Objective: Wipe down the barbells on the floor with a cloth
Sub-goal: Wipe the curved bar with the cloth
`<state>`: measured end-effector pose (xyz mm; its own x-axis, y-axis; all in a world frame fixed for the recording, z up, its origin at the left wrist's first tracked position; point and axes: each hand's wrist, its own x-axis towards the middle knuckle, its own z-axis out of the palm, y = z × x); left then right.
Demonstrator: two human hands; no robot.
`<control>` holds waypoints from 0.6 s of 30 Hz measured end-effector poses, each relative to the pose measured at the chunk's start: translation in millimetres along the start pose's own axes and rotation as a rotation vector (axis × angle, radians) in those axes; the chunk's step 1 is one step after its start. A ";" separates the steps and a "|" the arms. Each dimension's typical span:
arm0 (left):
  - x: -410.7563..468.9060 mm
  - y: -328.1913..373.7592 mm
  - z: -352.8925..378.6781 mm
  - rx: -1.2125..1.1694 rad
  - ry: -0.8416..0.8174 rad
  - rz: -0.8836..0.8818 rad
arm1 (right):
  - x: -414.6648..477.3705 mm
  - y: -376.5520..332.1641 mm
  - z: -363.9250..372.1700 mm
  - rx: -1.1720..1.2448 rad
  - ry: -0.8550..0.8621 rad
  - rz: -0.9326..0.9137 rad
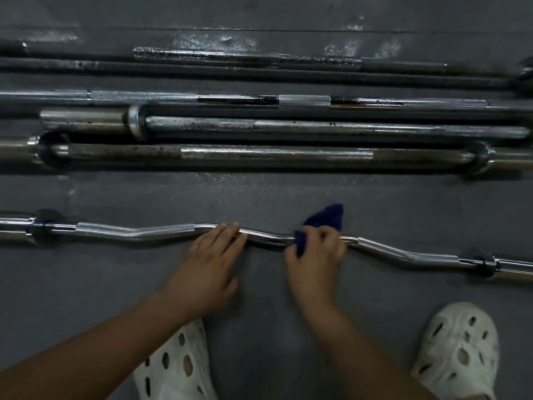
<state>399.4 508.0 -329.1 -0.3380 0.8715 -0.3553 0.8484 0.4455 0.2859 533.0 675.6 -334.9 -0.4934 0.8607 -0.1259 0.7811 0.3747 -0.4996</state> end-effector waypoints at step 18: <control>17.1 29.3 -3.7 0.028 0.033 0.087 | 5.8 13.3 -11.5 0.042 -0.275 -0.298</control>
<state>417.0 536.7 -323.5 -0.2756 0.9131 -0.3006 0.8860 0.3625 0.2890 544.9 689.5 -332.4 -0.7841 0.5903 -0.1917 0.5751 0.5747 -0.5822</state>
